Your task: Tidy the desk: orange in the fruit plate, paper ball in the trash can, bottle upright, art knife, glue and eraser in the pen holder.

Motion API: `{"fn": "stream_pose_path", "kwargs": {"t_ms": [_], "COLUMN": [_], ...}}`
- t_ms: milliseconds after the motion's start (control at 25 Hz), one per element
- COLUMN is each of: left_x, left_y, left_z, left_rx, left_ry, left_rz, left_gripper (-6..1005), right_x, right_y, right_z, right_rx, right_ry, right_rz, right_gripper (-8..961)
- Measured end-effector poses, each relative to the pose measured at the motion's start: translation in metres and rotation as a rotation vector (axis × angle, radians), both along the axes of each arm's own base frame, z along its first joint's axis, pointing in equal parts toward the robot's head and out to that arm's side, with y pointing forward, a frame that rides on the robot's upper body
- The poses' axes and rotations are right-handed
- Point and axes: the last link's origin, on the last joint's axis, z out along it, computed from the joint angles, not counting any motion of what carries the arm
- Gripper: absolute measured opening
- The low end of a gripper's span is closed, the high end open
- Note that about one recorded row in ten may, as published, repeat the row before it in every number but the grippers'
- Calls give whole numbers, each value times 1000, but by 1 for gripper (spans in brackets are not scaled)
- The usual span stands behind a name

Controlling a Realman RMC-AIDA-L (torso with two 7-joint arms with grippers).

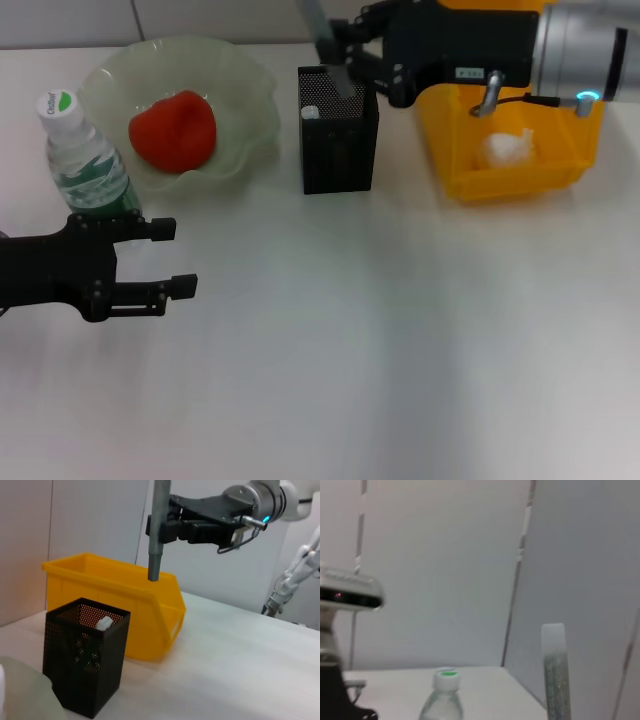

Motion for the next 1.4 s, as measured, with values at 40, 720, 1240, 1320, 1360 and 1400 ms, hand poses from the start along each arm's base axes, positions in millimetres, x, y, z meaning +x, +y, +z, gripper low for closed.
{"fn": "stream_pose_path", "kwargs": {"t_ms": [40,720,1240,1320,1360,1400], "left_x": [0,6,6,6,6,5], "left_y": [0,-4,-8,-8,-8,-8], "left_z": [0,-14,-23,-23,-23,-23], "left_rx": [7,209,293,294,294,295], "left_ry": [-5,-181,-310,-311,-311,-310], "left_rz": [3,48,84,87,88,89], "left_gripper": [811,809,807,807,807,806], "right_x": [3,30,32,32,33,33], "right_y": [1,26,22,22,22,21], "right_z": [1,-20,-39,-40,-40,-41], "right_rx": [3,103,73,73,74,75], "right_ry": [16,153,141,138,135,133], "right_rz": [-22,-328,-348,-346,-344,-342], "right_gripper": [134,130,130,129,129,129]}}
